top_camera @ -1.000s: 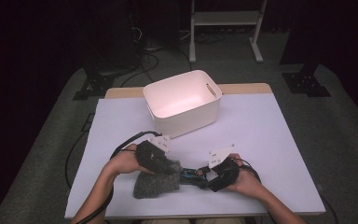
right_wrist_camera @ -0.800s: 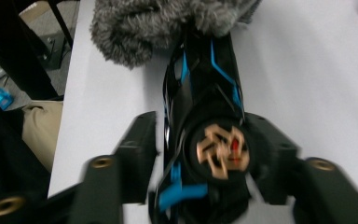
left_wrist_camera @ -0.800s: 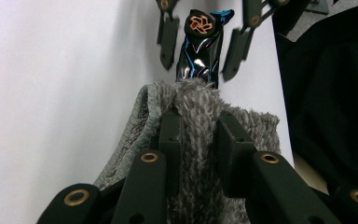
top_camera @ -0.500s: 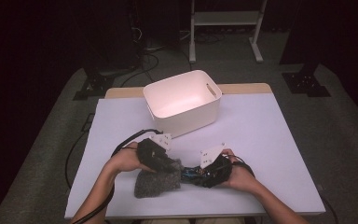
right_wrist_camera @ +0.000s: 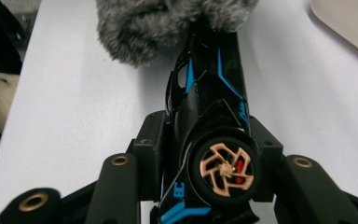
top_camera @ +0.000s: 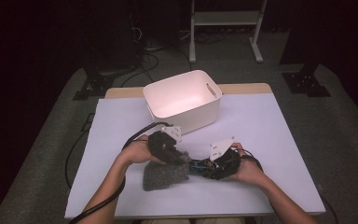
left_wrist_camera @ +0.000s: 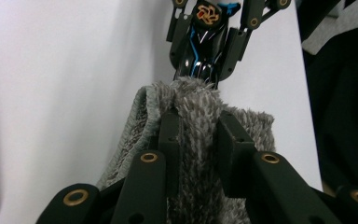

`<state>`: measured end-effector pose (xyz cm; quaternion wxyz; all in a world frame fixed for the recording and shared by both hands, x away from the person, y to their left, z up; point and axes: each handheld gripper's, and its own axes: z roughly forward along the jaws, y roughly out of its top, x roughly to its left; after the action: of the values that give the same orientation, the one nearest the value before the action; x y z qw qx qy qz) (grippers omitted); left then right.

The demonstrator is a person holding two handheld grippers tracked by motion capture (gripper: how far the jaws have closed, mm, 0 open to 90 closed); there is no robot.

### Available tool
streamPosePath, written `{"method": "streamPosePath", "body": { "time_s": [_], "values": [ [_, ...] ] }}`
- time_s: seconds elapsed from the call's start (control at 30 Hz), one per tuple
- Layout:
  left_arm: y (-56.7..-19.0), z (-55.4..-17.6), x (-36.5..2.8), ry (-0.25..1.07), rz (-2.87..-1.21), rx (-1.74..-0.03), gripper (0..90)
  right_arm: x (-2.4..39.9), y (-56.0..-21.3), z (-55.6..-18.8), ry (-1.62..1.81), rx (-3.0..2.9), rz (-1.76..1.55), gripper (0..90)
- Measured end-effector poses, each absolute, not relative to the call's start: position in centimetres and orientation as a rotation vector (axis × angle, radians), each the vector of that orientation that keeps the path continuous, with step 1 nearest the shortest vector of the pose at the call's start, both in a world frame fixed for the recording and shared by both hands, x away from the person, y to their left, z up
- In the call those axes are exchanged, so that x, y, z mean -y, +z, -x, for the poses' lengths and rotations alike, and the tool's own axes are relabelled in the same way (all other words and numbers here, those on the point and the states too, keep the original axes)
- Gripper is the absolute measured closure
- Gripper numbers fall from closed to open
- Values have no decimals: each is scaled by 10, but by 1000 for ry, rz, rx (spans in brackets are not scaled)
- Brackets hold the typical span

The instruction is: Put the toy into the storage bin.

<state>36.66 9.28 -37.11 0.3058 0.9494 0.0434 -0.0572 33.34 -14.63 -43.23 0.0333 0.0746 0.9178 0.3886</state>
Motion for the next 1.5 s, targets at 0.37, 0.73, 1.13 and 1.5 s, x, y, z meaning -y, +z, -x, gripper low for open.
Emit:
{"method": "streamPosePath", "body": {
  "time_s": [0.37, 0.73, 1.13, 1.5],
  "values": [
    [-376, -337, -101, -199, -2515, -60, 737, 146, -432, -320, 1215, -2890, -401, 310],
    [-387, -324, -103, -251, -2509, -27, 739, 151, -432, -306, 1286, -2847, -468, 256],
    [-386, -318, -104, -246, -2508, -7, 738, 149, -434, -294, 1247, -2792, -384, 245],
    [-396, -323, -95, -253, -2533, -25, 737, 148, -443, -291, 1166, -2801, -383, 211]
  ]
}}
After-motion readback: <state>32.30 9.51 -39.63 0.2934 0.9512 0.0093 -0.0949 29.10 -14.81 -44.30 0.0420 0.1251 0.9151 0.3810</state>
